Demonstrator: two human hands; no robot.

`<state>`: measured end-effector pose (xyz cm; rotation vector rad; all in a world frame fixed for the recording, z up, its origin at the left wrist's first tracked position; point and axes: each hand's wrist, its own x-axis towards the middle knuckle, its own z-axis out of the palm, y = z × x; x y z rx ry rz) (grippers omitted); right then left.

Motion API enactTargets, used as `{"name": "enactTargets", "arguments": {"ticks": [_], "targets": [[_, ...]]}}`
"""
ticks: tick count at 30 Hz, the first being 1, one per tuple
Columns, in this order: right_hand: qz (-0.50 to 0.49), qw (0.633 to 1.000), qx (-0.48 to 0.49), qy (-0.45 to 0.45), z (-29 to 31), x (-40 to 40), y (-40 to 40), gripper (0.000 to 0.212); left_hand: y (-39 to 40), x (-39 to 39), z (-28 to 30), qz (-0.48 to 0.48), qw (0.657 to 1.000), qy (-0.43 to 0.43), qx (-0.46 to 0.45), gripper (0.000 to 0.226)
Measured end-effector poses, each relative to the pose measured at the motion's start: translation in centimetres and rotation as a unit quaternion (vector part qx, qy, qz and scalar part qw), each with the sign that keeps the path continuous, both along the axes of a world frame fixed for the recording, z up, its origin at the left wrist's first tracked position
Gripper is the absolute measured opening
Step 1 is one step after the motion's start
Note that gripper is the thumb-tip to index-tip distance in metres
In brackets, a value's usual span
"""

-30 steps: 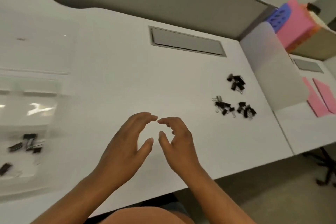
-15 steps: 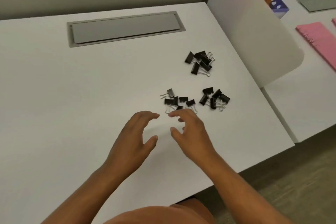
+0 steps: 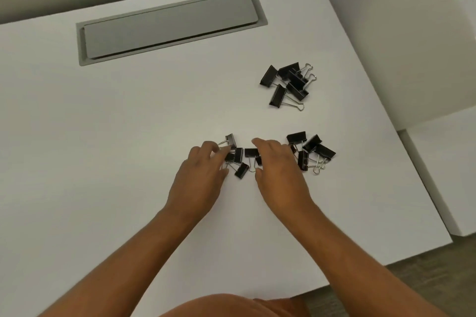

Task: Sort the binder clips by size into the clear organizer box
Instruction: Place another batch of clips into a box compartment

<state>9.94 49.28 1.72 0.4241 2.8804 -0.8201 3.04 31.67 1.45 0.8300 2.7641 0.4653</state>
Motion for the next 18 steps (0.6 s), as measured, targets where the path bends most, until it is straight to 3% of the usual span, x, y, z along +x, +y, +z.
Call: {"name": "enactTargets", "arguments": {"ticks": [8, 11, 12, 14, 16, 18], "targets": [[0.024, 0.996, 0.065, 0.063, -1.0, 0.3, 0.5, 0.056, -1.0, 1.3, -0.3, 0.08, 0.991, -0.042, 0.097, 0.029], [0.019, 0.997, -0.039, 0.062, -0.3, 0.2, 0.8, 0.047, -1.3, 2.0, 0.6, 0.152, 0.971, -0.108, 0.151, 0.023], [-0.001, 0.993, -0.109, 0.054, 0.2, 0.0, 1.0, 0.044, -1.3, 2.2, 0.9, 0.198, 0.952, -0.152, 0.176, 0.023], [-0.036, 0.976, -0.205, 0.058, 1.0, -0.6, 1.4, 0.042, -1.3, 2.2, 1.6, 0.299, 0.877, -0.27, 0.26, 0.026], [-0.043, 0.976, -0.195, 0.084, 1.6, -1.2, 1.9, 0.044, -1.6, 2.4, 2.2, 0.359, 0.799, -0.348, 0.334, 0.026], [-0.028, 0.985, -0.149, 0.078, 1.9, -1.9, 2.2, 0.043, -1.9, 2.6, 2.6, 0.358, 0.79, -0.365, 0.339, 0.029]]}}
